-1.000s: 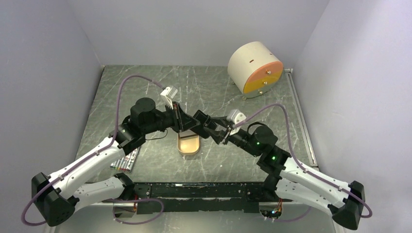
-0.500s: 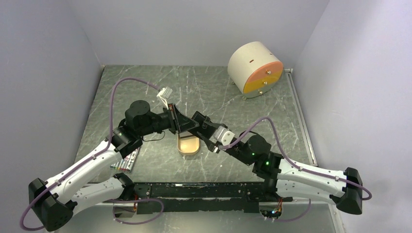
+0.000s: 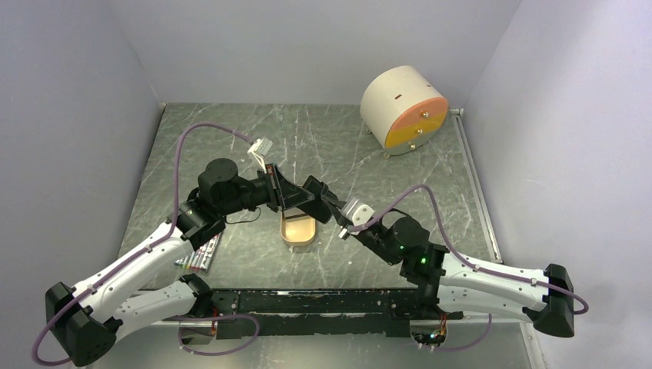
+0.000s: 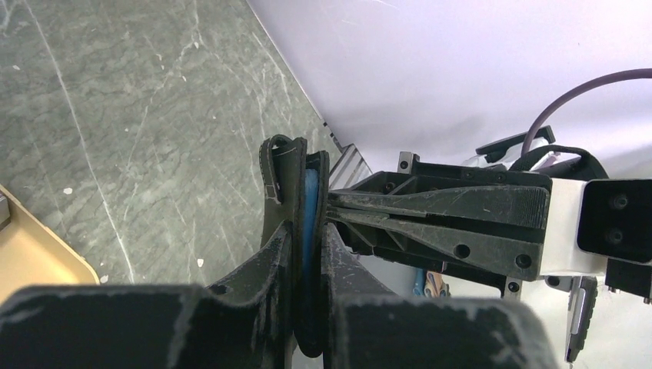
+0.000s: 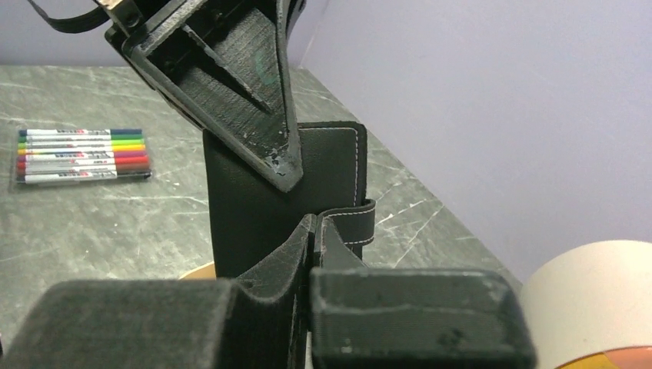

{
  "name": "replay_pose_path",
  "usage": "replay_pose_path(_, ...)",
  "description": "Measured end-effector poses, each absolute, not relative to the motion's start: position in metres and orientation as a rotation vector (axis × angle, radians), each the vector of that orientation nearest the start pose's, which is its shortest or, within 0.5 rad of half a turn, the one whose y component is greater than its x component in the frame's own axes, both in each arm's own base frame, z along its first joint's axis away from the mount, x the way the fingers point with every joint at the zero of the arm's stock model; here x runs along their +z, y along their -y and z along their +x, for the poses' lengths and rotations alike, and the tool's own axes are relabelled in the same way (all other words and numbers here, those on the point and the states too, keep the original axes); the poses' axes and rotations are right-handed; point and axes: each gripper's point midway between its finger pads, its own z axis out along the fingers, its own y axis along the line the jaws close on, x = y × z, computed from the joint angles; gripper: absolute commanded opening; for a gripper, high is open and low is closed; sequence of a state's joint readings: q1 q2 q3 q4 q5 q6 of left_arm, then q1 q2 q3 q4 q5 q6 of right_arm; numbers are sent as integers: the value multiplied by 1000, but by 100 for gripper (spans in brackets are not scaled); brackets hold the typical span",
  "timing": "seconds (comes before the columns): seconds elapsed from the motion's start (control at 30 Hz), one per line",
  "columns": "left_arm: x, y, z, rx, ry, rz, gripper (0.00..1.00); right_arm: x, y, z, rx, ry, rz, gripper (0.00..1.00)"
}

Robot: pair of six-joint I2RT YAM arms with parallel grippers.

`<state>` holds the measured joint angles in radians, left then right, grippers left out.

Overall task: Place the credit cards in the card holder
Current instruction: Open the card holder.

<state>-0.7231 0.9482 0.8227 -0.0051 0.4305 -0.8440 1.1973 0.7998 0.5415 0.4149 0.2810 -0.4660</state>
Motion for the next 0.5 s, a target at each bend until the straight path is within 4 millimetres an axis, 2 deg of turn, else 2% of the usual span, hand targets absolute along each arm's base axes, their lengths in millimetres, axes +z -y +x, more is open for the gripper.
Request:
replay_pose_path(0.2, 296, 294, 183, -1450, -1940, 252, 9, 295, -277, 187, 406, -1178, -834, 0)
replay_pose_path(0.33, 290, 293, 180, -1443, -1973, 255, 9, 285, -265, 199, 345, -1256, -782, 0)
replay_pose_path(0.5, 288, 292, 178, -1441, -1981, 266, 9, 276, -258, 204, 326, -1322, -735, 0)
